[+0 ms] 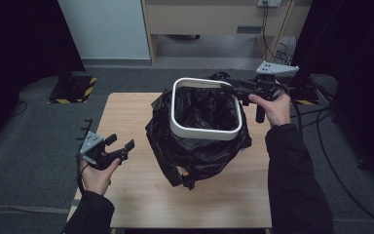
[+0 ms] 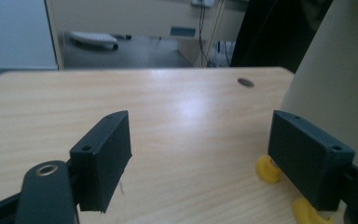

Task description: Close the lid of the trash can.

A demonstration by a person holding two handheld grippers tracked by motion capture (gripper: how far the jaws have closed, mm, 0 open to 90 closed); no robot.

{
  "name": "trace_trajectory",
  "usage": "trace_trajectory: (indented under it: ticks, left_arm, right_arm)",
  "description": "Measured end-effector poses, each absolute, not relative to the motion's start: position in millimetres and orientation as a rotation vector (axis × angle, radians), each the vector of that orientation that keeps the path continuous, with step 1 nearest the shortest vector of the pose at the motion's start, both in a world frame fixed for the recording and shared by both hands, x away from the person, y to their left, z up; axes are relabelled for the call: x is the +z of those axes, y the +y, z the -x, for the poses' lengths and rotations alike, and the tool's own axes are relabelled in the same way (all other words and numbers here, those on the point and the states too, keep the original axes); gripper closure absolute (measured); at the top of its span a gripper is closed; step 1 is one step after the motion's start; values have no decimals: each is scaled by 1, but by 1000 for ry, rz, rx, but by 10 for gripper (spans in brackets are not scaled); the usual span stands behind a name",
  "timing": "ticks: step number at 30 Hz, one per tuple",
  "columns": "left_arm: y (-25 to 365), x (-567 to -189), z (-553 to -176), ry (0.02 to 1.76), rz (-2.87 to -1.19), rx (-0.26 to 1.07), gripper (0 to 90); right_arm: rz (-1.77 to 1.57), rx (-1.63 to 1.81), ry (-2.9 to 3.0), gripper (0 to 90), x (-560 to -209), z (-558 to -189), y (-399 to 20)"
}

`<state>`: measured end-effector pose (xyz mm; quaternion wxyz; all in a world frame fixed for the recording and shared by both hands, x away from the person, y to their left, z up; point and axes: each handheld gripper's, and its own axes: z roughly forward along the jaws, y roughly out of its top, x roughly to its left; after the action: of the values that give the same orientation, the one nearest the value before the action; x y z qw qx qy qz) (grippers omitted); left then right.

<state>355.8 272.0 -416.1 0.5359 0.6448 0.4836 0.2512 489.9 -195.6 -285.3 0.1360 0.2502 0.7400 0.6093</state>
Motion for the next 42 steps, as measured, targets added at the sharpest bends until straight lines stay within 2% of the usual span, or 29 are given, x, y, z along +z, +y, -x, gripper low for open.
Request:
trace_trajectory:
  ticks: [9,16,25,35,42]
  left_arm:
    - [272,-384,-357,1061,-1446,640,179]
    - [260,-352,-358,976,-1370,660,164]
    - [225,-313,-361,861,-1325,646,163]
    - [173,-293,-370,783,-1359,589,168]
    - [151,-295,-375,771,-1409,576,165]
  right_arm:
    - [-739,1782,2121,731,-289,-492,-188]
    - [-762,1776,2121,733,-288,-492,-187]
    - [-784,1740,2132,732,-279,-491,-182]
    - [-787,1713,2111,729,-281,-488,-178]
    - [-772,1697,2106,723,-281,-487,-178]
